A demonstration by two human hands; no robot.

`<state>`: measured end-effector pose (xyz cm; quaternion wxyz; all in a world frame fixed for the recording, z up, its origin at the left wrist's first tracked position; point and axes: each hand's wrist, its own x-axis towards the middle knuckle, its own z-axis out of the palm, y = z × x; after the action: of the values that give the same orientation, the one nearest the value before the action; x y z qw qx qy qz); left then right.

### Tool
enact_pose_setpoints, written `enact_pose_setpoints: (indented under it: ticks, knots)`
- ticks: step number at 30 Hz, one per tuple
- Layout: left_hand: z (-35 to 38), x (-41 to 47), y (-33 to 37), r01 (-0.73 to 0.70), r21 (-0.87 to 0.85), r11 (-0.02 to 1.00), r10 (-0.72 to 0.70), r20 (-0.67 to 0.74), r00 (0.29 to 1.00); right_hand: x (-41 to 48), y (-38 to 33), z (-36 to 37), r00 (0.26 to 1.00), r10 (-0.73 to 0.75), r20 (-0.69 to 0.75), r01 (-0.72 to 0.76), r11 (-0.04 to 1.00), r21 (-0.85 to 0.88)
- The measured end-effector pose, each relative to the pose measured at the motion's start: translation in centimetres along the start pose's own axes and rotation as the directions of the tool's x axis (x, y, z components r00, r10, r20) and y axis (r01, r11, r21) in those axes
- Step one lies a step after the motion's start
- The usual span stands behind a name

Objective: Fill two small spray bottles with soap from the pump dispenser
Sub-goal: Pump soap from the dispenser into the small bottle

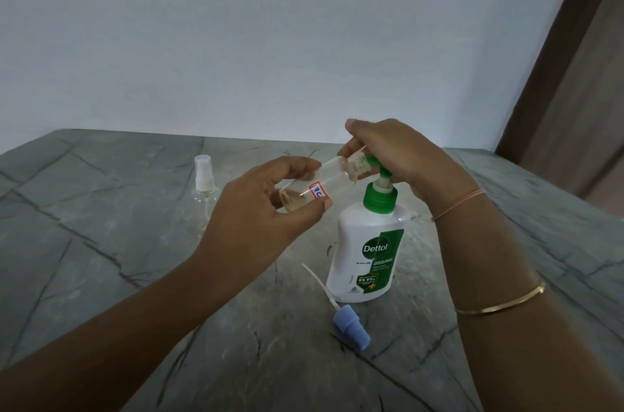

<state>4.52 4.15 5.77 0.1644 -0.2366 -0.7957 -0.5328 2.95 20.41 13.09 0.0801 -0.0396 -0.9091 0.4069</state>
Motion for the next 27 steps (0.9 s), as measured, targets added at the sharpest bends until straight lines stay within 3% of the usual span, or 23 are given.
enact_pose_setpoints:
  ticks: [4, 8, 10, 18, 27]
  knots:
    - [-0.06, 0.02, 0.17, 0.001, -0.001, 1.0, -0.001, 0.013, 1.0, -0.18, -0.17, -0.06, 0.997, 0.011, 0.08, -0.002, 0.994, -0.112]
    - [-0.09, 0.01, -0.02, 0.015, -0.002, 1.0, -0.015, 0.04, 0.999, -0.31, -0.09, 0.11, 0.981, 0.116, 0.156, -0.1, 0.99, -0.104]
    - [-0.06, -0.04, -0.05, 0.013, -0.004, 1.0, -0.013, 0.043, 0.999, -0.35, -0.14, 0.1, 0.981, 0.097, 0.166, -0.078, 0.99, -0.117]
    - [-0.14, -0.18, 0.3, -0.029, -0.012, 1.0, 0.029, 0.032, 0.999, 0.1, -0.06, -0.13, 0.999, 0.037, 0.01, -0.038, 0.999, 0.032]
    - [-0.08, -0.1, 0.04, -0.062, 0.02, 0.998, 0.062, 0.021, 0.998, 0.21, 0.1, -0.22, 1.0, 0.014, 0.021, -0.013, 0.999, -0.046]
